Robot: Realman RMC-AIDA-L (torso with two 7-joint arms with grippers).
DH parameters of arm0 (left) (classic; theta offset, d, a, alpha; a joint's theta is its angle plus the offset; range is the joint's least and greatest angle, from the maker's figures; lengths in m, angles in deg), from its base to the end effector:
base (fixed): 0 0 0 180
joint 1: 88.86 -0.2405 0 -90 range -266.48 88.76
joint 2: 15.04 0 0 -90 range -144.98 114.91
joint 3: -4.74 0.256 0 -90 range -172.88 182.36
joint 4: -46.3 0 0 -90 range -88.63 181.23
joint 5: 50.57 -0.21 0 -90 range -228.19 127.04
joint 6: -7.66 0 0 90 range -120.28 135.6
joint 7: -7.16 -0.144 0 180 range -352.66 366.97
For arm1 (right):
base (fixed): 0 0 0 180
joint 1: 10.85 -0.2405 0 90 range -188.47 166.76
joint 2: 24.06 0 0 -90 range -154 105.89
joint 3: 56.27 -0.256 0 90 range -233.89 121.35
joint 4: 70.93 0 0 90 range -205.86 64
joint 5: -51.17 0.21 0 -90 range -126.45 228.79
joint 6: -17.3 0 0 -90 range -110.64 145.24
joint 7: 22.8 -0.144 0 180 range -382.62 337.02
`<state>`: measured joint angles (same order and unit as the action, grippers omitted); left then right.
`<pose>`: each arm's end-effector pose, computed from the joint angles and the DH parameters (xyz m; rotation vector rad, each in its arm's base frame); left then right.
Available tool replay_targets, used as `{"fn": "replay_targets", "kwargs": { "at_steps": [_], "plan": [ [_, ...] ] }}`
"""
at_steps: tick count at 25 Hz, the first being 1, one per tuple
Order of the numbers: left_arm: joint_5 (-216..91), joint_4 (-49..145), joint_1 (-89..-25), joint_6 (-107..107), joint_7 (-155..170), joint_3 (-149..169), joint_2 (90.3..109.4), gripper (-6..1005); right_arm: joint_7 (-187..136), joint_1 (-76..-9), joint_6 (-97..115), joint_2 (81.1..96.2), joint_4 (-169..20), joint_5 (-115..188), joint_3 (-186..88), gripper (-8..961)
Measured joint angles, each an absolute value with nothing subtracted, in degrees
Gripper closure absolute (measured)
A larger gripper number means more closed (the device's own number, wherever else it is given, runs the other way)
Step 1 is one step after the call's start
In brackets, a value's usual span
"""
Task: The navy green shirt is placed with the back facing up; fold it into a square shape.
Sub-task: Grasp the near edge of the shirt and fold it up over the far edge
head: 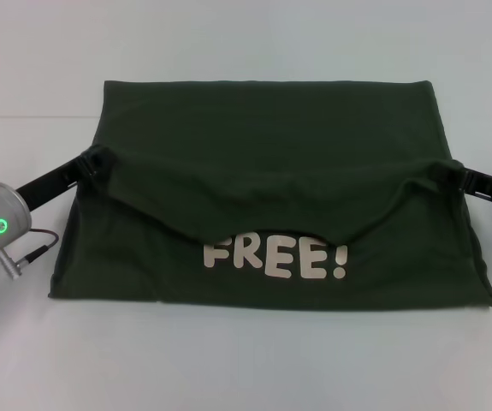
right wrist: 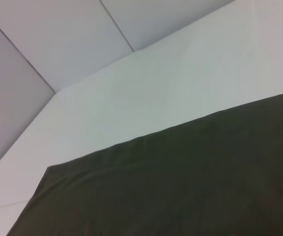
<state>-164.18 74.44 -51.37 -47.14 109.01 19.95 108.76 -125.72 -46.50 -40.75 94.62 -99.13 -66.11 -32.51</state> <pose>-0.3037 0.3961 -0.0040 -1.7800 -1.4483 -0.8889 0.3167 0.3920 0.0145 -1.9621 1.3660 0.7047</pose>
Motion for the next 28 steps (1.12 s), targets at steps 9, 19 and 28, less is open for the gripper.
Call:
{"fn": "replay_targets", "kwargs": {
  "at_steps": [9,19,28],
  "plan": [
    [-160.8,71.7,-51.1,-43.9,106.0,19.9,108.94,892,-126.1,-46.8,-39.9,95.11,-99.1,-66.1,-31.1,708],
    [-154.5,69.6,-52.8,-42.3,100.8,19.3,108.96,794,-126.5,-44.6,-41.5,94.74,-99.4,-65.8,-32.0,334],
    [-154.4,68.8,-54.7,-45.7,101.7,19.7,108.3,441,-125.8,-41.0,-47.7,93.52,-99.7,-61.6,-33.0,170]
  ]
}}
